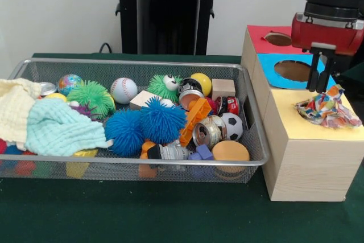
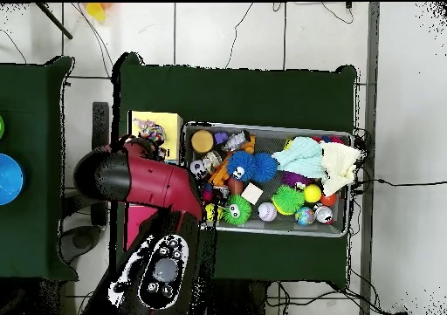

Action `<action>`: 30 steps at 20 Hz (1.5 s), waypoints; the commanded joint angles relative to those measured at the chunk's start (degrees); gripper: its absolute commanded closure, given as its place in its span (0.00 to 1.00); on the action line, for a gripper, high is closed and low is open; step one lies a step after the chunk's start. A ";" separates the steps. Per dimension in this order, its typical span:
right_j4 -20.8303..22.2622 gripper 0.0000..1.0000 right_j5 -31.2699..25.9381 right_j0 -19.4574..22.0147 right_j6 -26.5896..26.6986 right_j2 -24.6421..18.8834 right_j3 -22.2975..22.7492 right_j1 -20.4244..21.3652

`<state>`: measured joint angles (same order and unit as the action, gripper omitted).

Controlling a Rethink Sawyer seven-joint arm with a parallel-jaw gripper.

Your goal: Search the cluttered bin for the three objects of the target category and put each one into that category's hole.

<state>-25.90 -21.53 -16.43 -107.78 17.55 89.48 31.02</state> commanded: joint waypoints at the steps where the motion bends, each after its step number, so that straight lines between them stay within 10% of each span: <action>1: 0.67 1.00 1.11 1.99 -10.01 -3.10 -0.89 -3.60; 18: -0.65 1.00 4.53 2.84 -10.33 -6.64 -0.26 -4.92; 30: 0.87 1.00 -12.01 0.69 -10.65 -0.69 -1.87 3.73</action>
<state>-25.90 -22.86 -16.26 -107.78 17.69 89.24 31.26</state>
